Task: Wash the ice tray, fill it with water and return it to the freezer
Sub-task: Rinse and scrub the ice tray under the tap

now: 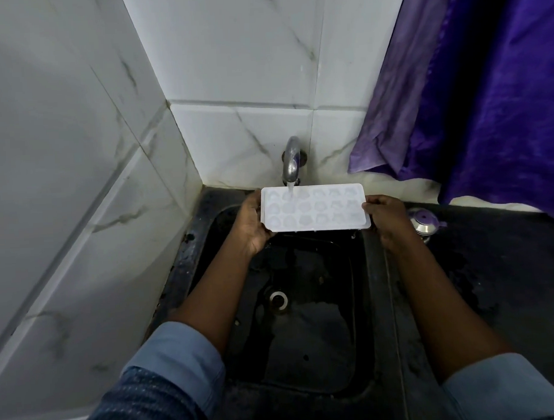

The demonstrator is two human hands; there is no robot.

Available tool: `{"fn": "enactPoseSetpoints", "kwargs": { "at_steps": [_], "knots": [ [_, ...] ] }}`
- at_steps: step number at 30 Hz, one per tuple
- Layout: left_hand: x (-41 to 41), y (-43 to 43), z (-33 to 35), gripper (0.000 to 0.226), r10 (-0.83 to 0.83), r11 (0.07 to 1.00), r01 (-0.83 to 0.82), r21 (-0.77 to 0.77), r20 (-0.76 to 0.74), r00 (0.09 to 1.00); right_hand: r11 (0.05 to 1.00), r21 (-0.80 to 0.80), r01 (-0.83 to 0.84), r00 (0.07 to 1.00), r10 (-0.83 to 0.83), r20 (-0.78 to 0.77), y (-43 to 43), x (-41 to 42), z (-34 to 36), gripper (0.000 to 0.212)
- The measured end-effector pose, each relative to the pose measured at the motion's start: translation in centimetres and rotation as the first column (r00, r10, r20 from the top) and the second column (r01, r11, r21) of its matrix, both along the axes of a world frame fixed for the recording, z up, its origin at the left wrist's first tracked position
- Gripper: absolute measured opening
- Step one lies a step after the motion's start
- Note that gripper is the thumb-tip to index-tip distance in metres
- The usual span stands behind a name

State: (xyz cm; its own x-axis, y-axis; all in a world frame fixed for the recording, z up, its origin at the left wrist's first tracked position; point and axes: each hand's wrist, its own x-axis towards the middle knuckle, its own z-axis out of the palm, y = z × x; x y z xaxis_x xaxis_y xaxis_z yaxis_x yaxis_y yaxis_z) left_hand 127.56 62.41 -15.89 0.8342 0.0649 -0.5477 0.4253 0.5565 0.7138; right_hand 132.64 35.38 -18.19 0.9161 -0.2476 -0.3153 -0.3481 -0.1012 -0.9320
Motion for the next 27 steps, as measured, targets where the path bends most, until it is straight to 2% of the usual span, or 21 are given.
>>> {"fn": "enactPoseSetpoints", "kwargs": {
  "at_steps": [7,14,23,27],
  "knots": [
    [-0.3,-0.6,-0.8,0.038,-0.045,0.994,0.049,0.102,-0.037,0.998,0.999,0.026,0.023,1.000,-0.023,-0.003,-1.4,-0.4,-0.8,0.023],
    [-0.4,-0.5,-0.6,0.040,-0.066,0.992,0.070,0.108,-0.045,0.997,0.999,0.034,0.034,0.999,-0.034,0.006,-1.3,-0.2,-0.9,0.022],
    [-0.2,-0.8,-1.3,0.062,-0.107,0.989,0.110,0.100,-0.033,0.994,0.997,-0.013,0.071,0.997,-0.071,-0.003,-2.6,0.3,-1.1,0.014],
    [-0.7,-1.3,-1.6,0.063,-0.135,0.986,0.138,0.088,-0.039,0.990,0.997,-0.007,0.074,0.997,-0.075,-0.005,-3.0,-0.3,-1.0,0.014]
  ]
}}
